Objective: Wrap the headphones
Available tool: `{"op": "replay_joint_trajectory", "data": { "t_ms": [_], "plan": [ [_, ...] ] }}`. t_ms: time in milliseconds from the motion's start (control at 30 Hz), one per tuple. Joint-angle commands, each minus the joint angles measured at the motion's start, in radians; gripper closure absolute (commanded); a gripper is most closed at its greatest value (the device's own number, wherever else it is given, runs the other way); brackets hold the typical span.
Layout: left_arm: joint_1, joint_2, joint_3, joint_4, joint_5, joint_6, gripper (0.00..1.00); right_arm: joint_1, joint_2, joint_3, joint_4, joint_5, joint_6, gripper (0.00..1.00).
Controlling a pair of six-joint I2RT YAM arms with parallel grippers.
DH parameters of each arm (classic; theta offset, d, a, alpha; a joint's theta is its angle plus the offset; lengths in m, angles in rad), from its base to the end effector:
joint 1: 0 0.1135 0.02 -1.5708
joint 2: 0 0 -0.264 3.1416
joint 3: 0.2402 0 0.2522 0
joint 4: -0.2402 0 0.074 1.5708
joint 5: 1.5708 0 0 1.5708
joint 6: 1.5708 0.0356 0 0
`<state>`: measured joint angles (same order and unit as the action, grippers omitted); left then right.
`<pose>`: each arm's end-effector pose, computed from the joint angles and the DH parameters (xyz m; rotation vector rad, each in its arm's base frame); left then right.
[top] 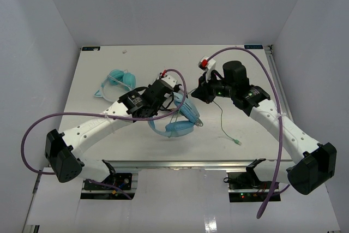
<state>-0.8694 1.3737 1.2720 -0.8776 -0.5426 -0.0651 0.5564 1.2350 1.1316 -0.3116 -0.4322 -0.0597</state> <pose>0.1924 -0.1993 0.3205 0.7424 2.2584 0.2632 0.2300 0.1606 0.3543 -0.8802 1.8210 0.7470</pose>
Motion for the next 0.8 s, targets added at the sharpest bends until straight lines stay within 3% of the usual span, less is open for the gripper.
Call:
{"op": "replay_joint_trajectory", "data": {
  "t_ms": [0, 200, 467, 767],
  "plan": [
    [0.004, 0.007, 0.01, -0.055, -0.172, -0.002, 1.0, -0.012, -0.028, 0.085, 0.069, -0.105, 0.024, 0.92],
    [0.004, 0.069, 0.025, -0.065, -0.254, -0.064, 1.0, 0.002, -0.027, 0.105, 0.084, -0.179, 0.057, 0.92],
    [0.006, 0.08, 0.097, -0.077, -0.256, -0.153, 1.0, 0.06, -0.07, 0.027, 0.189, -0.213, 0.15, 0.92],
    [0.006, 0.073, 0.144, -0.052, -0.22, -0.271, 1.0, 0.122, -0.151, -0.179, 0.389, -0.184, 0.264, 0.87]
  ]
}}
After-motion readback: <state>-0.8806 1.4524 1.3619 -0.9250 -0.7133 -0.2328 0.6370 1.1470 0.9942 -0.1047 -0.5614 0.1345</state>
